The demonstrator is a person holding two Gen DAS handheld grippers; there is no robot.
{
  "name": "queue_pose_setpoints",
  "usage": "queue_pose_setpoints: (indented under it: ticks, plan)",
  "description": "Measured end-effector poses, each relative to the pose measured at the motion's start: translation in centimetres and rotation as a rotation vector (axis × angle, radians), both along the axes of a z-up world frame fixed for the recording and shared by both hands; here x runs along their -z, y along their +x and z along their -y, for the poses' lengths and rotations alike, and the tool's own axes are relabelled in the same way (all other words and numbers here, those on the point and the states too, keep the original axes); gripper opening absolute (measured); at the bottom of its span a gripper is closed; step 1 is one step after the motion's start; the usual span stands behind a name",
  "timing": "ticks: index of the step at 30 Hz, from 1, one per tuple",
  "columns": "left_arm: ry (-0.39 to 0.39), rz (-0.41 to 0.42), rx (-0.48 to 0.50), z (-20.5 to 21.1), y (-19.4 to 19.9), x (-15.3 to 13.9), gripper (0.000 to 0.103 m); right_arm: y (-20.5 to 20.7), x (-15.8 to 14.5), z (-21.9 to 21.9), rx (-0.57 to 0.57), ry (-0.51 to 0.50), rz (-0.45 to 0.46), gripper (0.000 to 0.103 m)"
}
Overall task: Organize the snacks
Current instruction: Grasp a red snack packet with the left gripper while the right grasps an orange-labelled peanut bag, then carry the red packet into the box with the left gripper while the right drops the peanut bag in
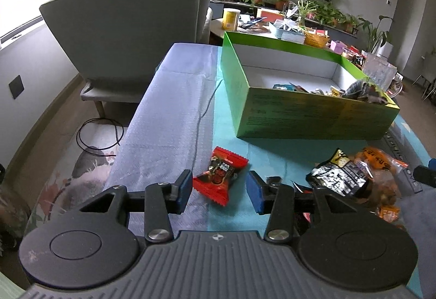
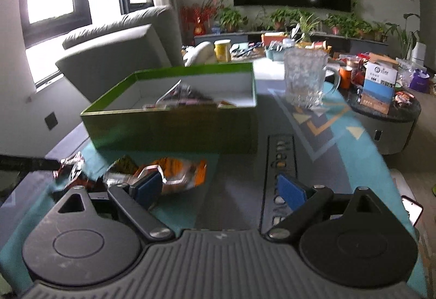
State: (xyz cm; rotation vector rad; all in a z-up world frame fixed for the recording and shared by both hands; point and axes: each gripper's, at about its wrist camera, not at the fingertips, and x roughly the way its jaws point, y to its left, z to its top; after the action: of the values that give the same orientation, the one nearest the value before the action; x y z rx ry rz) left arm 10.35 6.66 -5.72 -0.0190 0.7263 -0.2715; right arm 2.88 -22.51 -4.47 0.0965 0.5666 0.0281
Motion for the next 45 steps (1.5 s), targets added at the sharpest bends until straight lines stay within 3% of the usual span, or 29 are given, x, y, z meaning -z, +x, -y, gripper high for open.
queue_pose_setpoints:
  ticks: [13, 26, 33, 35, 36, 37, 40, 45]
  plan:
    - [0.017, -0.006, 0.031, 0.9, 1.6, 0.8, 0.041, 3.2, 0.7, -1.2, -0.025, 0.101, -0.056, 0.053]
    - [-0.007, -0.018, 0.029, 0.6, 2.2, 1.4, 0.042, 6.1, 1.6, -4.8, -0.117, -0.012, -0.137, 0.053]
    - [0.009, 0.008, 0.044, 0.8, 2.1, 1.6, 0.043, 7.3, 2.5, -4.5, -0.087, -0.047, -0.225, 0.053]
    - [0.014, 0.012, 0.051, 0.9, 2.0, 1.6, 0.04, 7.2, 2.8, -4.5, -0.08, -0.071, -0.231, 0.053]
    - [0.011, 0.012, 0.052, 0.8, 1.9, 1.6, 0.028, 7.2, 2.8, -4.7, -0.081, -0.082, -0.229, 0.053]
    - [0.005, 0.007, 0.055, 0.8, 1.9, 1.5, 0.025, 7.1, 2.9, -4.7, -0.085, -0.093, -0.229, 0.053]
    - [-0.038, -0.016, 0.062, 0.4, 1.8, 1.3, 0.023, 6.7, 2.8, -5.0, -0.094, -0.107, -0.206, 0.053]
    - [-0.052, 0.013, 0.055, 0.3, 0.9, 0.5, 0.023, 5.9, 2.2, -4.6, -0.083, -0.092, -0.175, 0.053]
